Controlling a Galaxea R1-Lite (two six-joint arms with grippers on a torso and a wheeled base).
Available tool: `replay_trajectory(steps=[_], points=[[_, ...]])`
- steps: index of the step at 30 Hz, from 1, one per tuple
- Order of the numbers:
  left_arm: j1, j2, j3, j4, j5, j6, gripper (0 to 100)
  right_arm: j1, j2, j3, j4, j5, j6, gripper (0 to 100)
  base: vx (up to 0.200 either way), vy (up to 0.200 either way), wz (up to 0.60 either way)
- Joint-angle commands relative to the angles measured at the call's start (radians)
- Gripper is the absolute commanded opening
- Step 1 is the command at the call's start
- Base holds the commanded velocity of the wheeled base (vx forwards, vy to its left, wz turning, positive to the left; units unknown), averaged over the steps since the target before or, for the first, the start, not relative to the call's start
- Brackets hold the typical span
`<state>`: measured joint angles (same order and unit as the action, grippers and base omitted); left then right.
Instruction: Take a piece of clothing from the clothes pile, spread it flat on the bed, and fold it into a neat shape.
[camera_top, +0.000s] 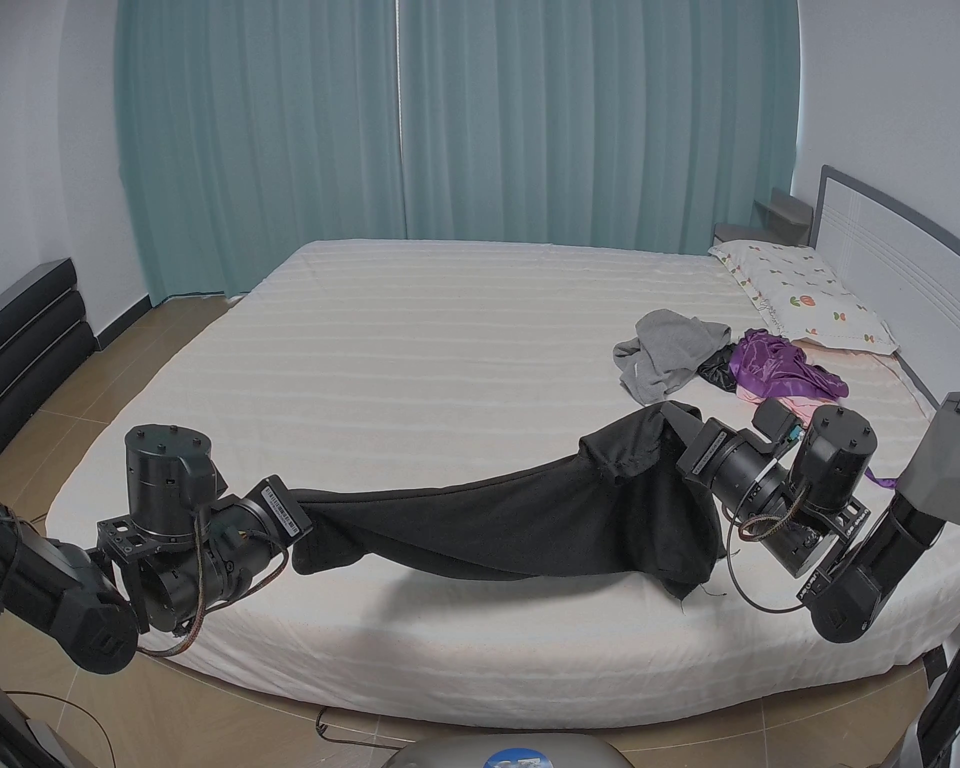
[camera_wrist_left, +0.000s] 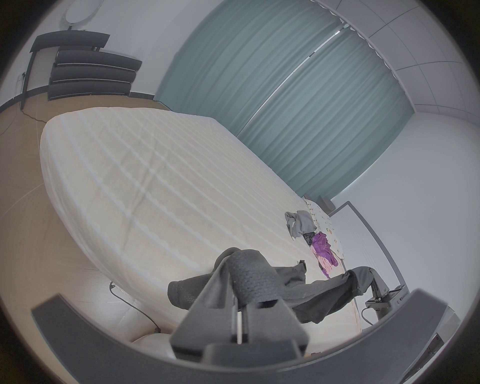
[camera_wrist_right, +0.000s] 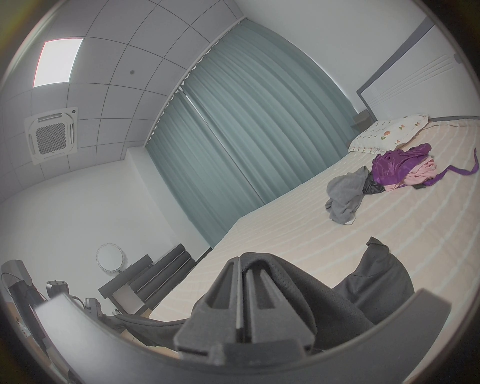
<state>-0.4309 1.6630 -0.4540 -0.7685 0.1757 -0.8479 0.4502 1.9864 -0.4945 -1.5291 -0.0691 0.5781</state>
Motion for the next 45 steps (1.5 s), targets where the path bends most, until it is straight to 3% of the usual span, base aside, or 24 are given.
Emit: replay_trajectory(steps=[1, 8, 23, 38, 45], points=[[0.001, 0.001, 0.000, 0.000, -0.001, 0.000, 0, 0.002, -0.009, 0.007, 0.000, 0.000, -0.001, 0, 0.000, 0.200, 0.00], [0.001, 0.000, -0.005, 0.000, 0.001, 0.000, 0, 0.010, -0.017, 0.014, 0.001, -0.001, -0.003, 0, 0.000, 0.200, 0.00], [-0.009, -0.002, -0.002, 0.000, 0.004, 0.001, 0, 0.028, -0.043, 0.039, 0.001, -0.001, -0.018, 0, 0.000, 0.000, 0.00], [-0.055, -0.135, 0.008, 0.011, 0.010, 0.003, 0, 0.084, -0.202, 0.082, 0.001, -0.003, -0.030, 0, -0.200, 0.000, 0.00], [-0.075, -0.266, 0.005, 0.026, 0.036, 0.029, 0, 0.099, -0.405, 0.099, 0.023, -0.004, -0.110, 0, -0.086, 0.000, 0.00]])
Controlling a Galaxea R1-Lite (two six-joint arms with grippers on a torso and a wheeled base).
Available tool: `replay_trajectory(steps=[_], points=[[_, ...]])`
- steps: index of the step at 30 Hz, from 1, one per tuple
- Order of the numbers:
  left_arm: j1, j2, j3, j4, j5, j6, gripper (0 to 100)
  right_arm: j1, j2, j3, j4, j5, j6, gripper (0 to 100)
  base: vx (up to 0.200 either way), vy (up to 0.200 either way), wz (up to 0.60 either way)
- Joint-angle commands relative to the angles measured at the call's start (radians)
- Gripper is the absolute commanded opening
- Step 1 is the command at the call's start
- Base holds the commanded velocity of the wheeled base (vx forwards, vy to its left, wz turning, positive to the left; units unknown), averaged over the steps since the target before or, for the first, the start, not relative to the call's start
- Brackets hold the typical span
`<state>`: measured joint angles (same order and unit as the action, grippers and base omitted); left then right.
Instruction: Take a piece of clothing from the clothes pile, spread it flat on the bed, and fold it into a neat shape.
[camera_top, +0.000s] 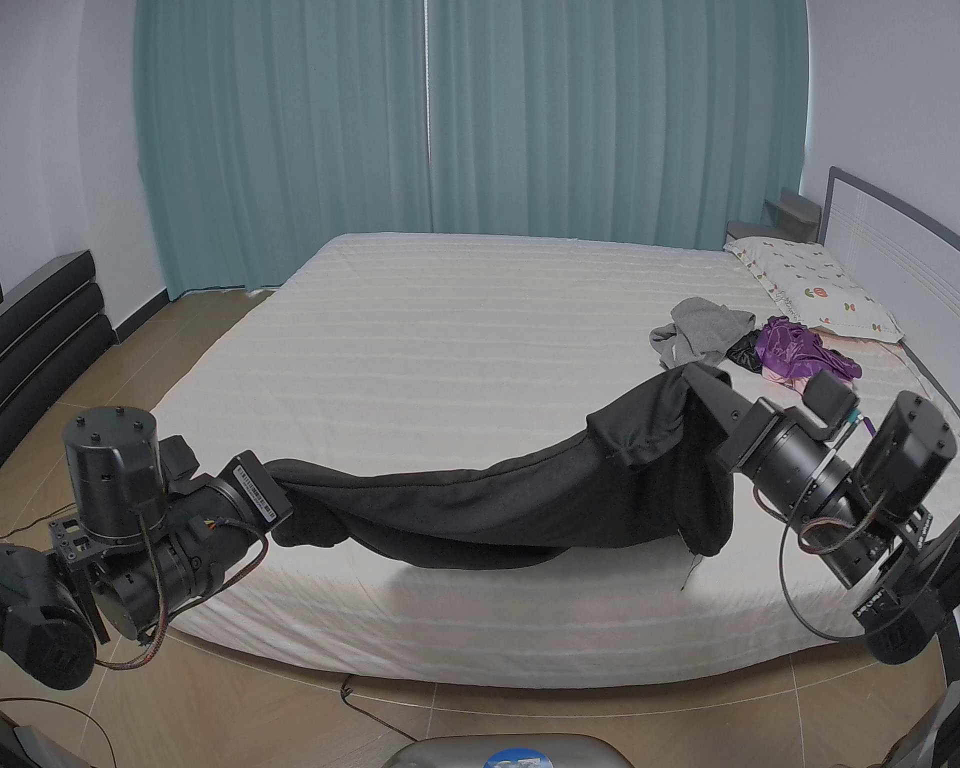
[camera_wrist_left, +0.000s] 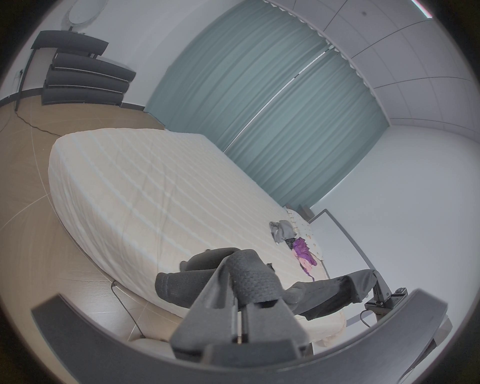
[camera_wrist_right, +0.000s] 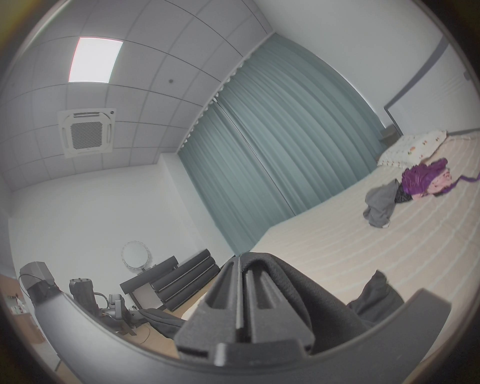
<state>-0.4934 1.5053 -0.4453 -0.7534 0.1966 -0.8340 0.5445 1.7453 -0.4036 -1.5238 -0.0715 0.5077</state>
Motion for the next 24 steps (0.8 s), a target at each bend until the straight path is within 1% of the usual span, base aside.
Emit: replay_trajectory(steps=[1, 3, 4, 6, 7, 11, 15, 18, 21, 24], points=[[-0.013, -0.120, -0.009, 0.017, 0.021, 0.016, 0, -0.011, -0.196, 0.000, 0.034, -0.001, -0.041, 0, 0.000, 0.000, 0.00], [-0.013, -0.137, -0.012, 0.019, 0.041, 0.016, 0, -0.029, -0.250, -0.032, 0.090, 0.009, -0.041, 0, 0.000, 0.000, 0.00], [-0.013, -0.139, -0.009, 0.019, 0.050, 0.016, 0, -0.028, -0.267, -0.063, 0.139, 0.009, -0.041, 0, 0.000, 0.000, 0.00], [-0.007, -0.132, -0.010, 0.012, 0.058, 0.018, 0, -0.028, -0.277, -0.096, 0.191, 0.006, -0.041, 0, 0.000, 0.000, 0.00], [-0.002, -0.131, -0.018, 0.011, 0.060, 0.018, 0, -0.035, -0.279, -0.142, 0.234, 0.006, -0.041, 0, 0.000, 0.000, 0.00], [0.019, -0.128, -0.081, 0.022, 0.046, 0.027, 0, -0.097, -0.239, -0.285, 0.338, 0.012, -0.041, 0, 0.000, 0.000, 0.00], [0.045, -0.083, -0.158, 0.054, 0.006, 0.036, 0, -0.115, -0.155, -0.356, 0.376, 0.013, -0.041, 0, 0.200, 0.000, 0.00], [0.053, -0.039, -0.240, 0.112, -0.040, 0.033, 0, -0.144, -0.036, -0.429, 0.376, 0.007, -0.049, 0, 0.200, 0.000, 0.00], [0.078, 0.003, -0.308, 0.151, -0.045, 0.035, 0, -0.158, 0.039, -0.500, 0.376, -0.001, -0.051, 0, 0.200, 0.000, 0.00], [0.096, 0.059, -0.357, 0.157, -0.045, 0.036, 0, -0.167, 0.086, -0.547, 0.378, -0.001, -0.051, 0, 0.200, 0.000, 0.00]])
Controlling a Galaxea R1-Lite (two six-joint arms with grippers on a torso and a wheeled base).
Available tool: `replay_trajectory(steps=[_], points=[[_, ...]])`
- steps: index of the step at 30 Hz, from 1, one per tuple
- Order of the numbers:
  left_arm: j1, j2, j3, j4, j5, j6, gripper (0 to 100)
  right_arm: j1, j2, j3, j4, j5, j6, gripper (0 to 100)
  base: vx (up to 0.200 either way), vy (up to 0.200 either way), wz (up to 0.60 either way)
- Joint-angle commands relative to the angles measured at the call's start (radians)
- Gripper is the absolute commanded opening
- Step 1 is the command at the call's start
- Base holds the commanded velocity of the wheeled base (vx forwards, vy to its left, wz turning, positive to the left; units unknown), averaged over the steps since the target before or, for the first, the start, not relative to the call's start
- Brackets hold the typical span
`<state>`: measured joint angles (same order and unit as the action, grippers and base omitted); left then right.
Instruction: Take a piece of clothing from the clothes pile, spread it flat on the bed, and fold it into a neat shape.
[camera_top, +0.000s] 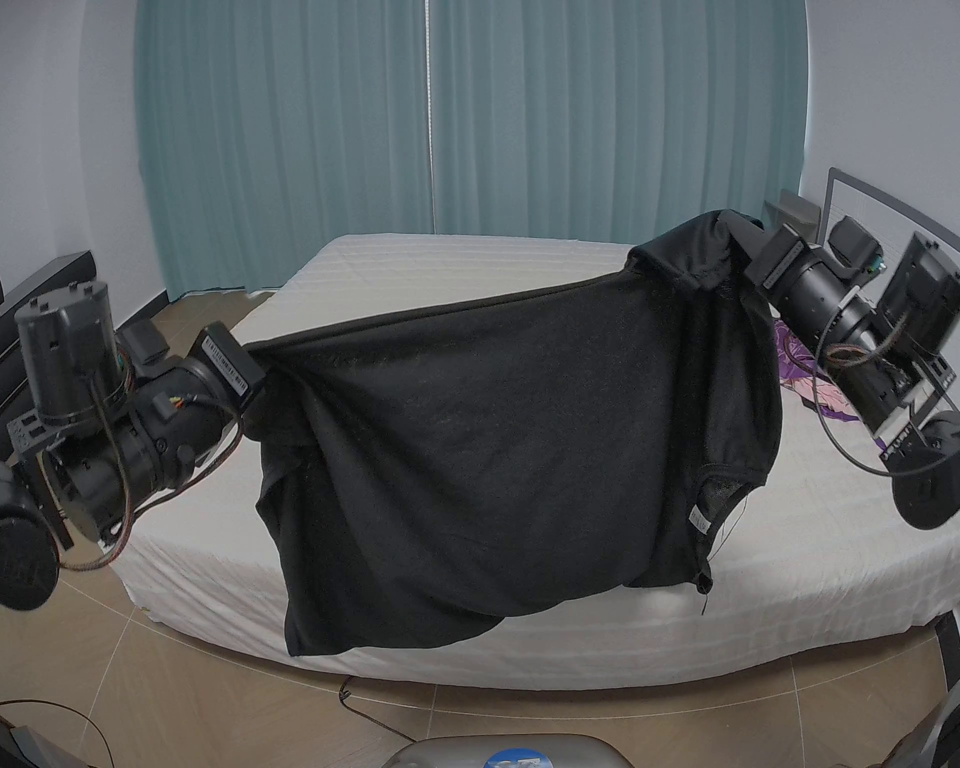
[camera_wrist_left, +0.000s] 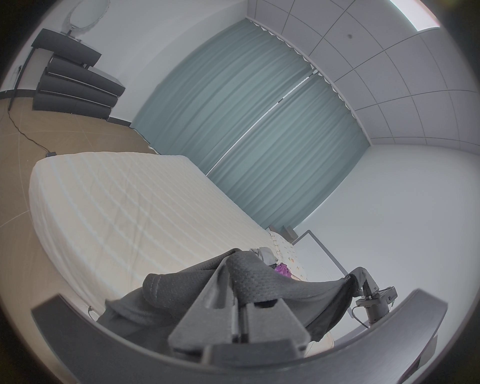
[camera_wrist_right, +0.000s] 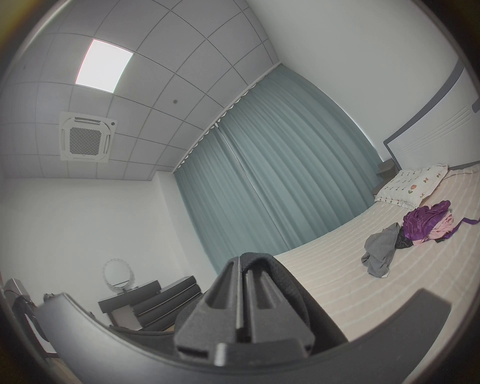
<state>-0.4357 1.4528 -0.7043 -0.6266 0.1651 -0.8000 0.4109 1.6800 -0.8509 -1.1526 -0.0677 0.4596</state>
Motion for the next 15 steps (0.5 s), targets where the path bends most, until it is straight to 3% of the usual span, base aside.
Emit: replay_trajectory(steps=[1, 8, 15], points=[[0.045, 0.133, -0.112, 0.030, -0.015, 0.002, 0, -0.037, 0.164, -0.112, 0.007, -0.004, -0.004, 0, 0.200, 0.000, 0.00], [0.063, 0.304, -0.222, 0.024, -0.029, 0.008, 0, -0.044, 0.290, -0.214, 0.022, -0.006, -0.061, 0, 0.200, 0.000, 0.00], [0.068, 0.462, -0.328, 0.018, -0.026, 0.007, 0, -0.047, 0.395, -0.293, 0.016, -0.017, -0.061, 0, 0.200, 0.000, 0.00]])
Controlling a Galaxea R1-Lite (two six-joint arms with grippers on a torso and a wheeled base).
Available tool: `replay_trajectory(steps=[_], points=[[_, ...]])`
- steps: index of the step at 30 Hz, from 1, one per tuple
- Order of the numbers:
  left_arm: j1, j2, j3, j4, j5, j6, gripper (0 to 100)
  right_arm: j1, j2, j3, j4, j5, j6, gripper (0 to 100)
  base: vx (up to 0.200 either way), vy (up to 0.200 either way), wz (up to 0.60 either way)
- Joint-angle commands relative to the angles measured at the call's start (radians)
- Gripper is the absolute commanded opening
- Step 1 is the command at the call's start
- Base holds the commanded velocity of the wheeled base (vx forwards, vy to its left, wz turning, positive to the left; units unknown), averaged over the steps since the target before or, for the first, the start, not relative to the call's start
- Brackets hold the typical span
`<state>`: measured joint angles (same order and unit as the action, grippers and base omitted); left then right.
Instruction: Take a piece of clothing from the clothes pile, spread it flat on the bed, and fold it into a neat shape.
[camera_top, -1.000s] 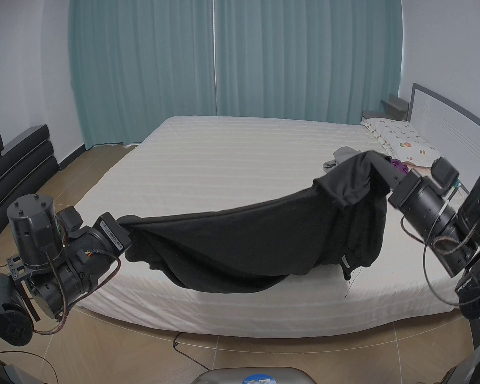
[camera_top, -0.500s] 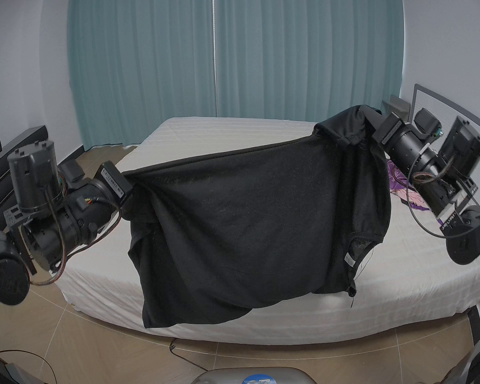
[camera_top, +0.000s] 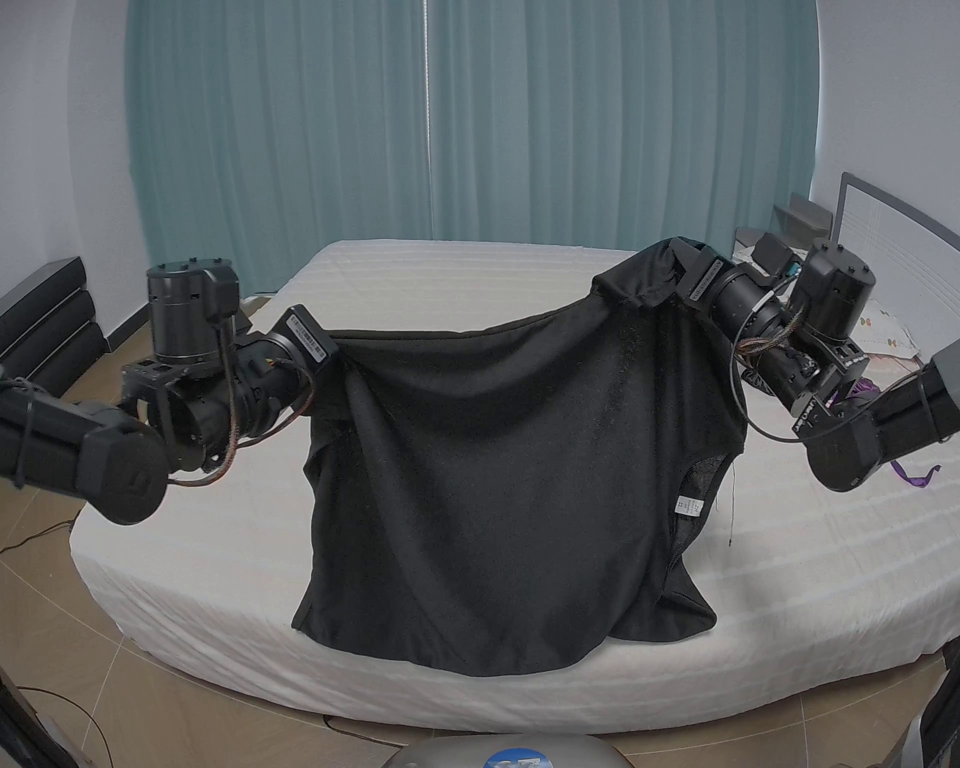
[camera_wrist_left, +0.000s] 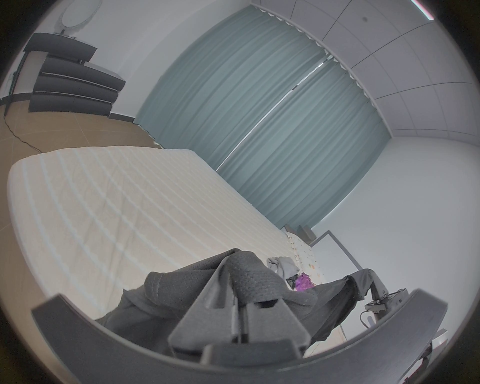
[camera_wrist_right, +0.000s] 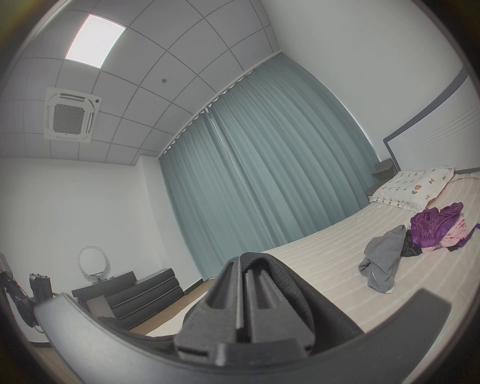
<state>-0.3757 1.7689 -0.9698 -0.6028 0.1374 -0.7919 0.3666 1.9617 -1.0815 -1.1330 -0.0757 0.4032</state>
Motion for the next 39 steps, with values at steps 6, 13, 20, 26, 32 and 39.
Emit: replay_trajectory(steps=[6, 13, 20, 26, 32, 39], points=[[0.008, 0.241, -0.096, -0.060, 0.004, 0.000, 0, -0.005, 0.213, -0.097, -0.005, -0.061, -0.004, 0, 0.200, 0.000, 0.00], [0.003, 0.377, -0.125, -0.115, 0.034, 0.011, 0, -0.031, 0.352, -0.109, -0.008, -0.062, -0.001, 0, 0.057, 0.000, 0.00], [0.000, 0.554, -0.208, -0.201, 0.123, 0.042, 0, -0.031, 0.477, -0.110, -0.002, -0.087, 0.000, 0, 0.000, 0.000, 0.00], [-0.009, 0.641, -0.245, -0.203, 0.171, 0.042, 0, -0.032, 0.571, -0.133, 0.002, -0.108, 0.000, 0, 0.000, 0.000, 0.00], [0.000, 0.647, -0.230, -0.198, 0.174, 0.039, 100, -0.035, 0.595, -0.130, 0.012, -0.124, 0.000, 100, 0.000, 0.000, 0.00], [0.038, 0.529, -0.087, -0.192, 0.129, 0.030, 100, -0.095, 0.444, -0.057, 0.147, -0.091, 0.106, 100, 0.000, 0.000, 0.00]])
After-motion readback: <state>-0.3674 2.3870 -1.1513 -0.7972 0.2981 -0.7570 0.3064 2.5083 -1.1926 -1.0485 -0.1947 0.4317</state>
